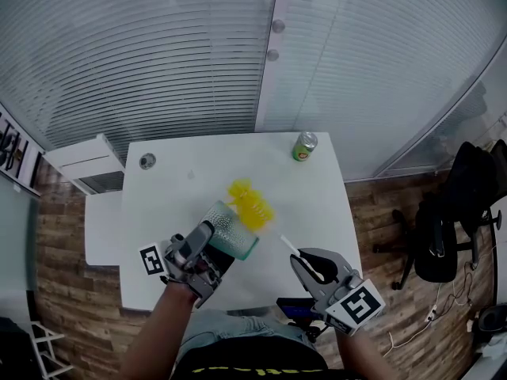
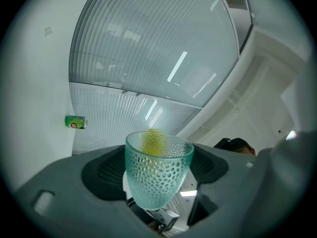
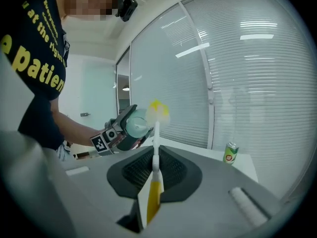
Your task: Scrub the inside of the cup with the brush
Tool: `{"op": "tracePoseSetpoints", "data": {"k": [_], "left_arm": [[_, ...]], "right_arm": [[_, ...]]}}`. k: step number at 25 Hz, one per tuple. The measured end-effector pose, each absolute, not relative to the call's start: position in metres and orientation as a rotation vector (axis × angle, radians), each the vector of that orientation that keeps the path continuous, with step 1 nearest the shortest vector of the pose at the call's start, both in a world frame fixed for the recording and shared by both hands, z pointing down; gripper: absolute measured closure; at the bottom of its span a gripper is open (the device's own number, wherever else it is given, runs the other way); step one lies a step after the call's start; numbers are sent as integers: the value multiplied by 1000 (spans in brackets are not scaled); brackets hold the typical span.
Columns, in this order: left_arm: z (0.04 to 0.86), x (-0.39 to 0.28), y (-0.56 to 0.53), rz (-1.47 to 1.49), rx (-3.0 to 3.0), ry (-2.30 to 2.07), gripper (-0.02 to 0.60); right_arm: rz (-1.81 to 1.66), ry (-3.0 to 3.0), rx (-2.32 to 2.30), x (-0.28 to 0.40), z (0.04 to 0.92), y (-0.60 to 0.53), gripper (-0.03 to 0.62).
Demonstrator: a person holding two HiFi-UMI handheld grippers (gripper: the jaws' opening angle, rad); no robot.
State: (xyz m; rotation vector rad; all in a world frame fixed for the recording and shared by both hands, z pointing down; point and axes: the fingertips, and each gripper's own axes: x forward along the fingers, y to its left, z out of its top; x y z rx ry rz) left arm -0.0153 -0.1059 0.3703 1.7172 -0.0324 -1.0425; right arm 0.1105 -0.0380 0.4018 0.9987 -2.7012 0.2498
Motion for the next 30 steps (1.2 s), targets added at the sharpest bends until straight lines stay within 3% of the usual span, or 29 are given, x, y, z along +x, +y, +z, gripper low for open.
{"op": "tracePoseSetpoints", "data": {"k": [8,21,30], "left_arm": [[363,-21,-108,-1095,1720,-23,187],[373,-25,-118,-1088,1723,-104,189],[375,-24,-118,-1066,1750,-142,190]], "right_arm": [[301,-2670,999,116,417,-38,559],[73,-2763,955,99,375,-25,559],[167,-2671,1003,120,402,-34,559]]}}
